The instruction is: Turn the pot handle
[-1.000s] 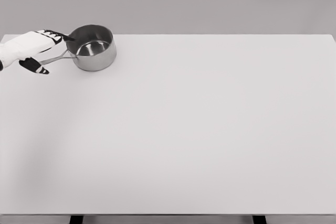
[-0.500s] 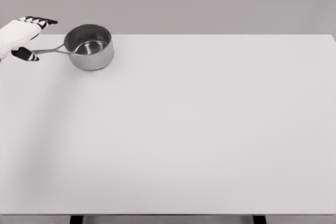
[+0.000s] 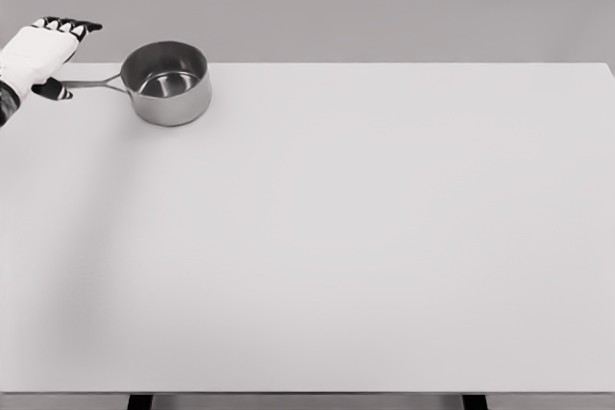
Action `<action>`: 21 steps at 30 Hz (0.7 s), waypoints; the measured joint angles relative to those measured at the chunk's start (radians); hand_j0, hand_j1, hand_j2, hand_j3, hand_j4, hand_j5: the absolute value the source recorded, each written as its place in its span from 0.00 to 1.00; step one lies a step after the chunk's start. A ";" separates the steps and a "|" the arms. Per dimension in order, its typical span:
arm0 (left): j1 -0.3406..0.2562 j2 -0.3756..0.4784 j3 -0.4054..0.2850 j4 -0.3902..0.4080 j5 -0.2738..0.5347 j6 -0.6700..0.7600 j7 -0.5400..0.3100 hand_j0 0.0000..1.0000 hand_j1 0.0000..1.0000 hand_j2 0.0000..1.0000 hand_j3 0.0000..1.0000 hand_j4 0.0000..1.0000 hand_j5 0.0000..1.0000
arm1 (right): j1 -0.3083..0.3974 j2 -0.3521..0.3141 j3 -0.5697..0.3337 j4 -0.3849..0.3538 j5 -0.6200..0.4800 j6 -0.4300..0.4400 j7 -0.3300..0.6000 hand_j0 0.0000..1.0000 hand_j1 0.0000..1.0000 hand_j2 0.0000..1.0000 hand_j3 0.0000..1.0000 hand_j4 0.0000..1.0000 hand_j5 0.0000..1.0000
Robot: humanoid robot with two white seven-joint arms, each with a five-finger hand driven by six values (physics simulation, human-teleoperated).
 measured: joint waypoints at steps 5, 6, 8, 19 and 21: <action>0.000 -0.012 0.000 0.003 -0.047 0.046 0.031 1.00 1.00 1.00 1.00 1.00 1.00 | 0.000 0.000 0.000 0.000 0.000 0.000 0.000 1.00 1.00 1.00 1.00 1.00 1.00; 0.000 -0.016 0.000 0.006 -0.053 0.052 0.036 1.00 1.00 1.00 1.00 1.00 1.00 | 0.000 0.000 0.000 0.000 0.000 0.000 0.000 1.00 1.00 1.00 1.00 1.00 1.00; 0.002 -0.022 -0.001 0.008 -0.062 0.058 0.042 1.00 1.00 1.00 1.00 1.00 1.00 | 0.000 0.000 0.000 0.000 0.000 0.000 0.000 1.00 1.00 1.00 1.00 1.00 1.00; 0.018 0.111 -0.004 -0.014 0.130 -0.293 0.048 1.00 1.00 1.00 1.00 1.00 1.00 | -0.002 0.000 0.000 0.000 0.000 0.000 0.000 1.00 1.00 1.00 1.00 1.00 1.00; 0.035 0.152 -0.005 -0.034 0.195 -0.340 0.047 1.00 1.00 1.00 1.00 1.00 1.00 | 0.000 0.000 0.000 0.000 0.000 0.000 0.000 1.00 1.00 1.00 1.00 1.00 1.00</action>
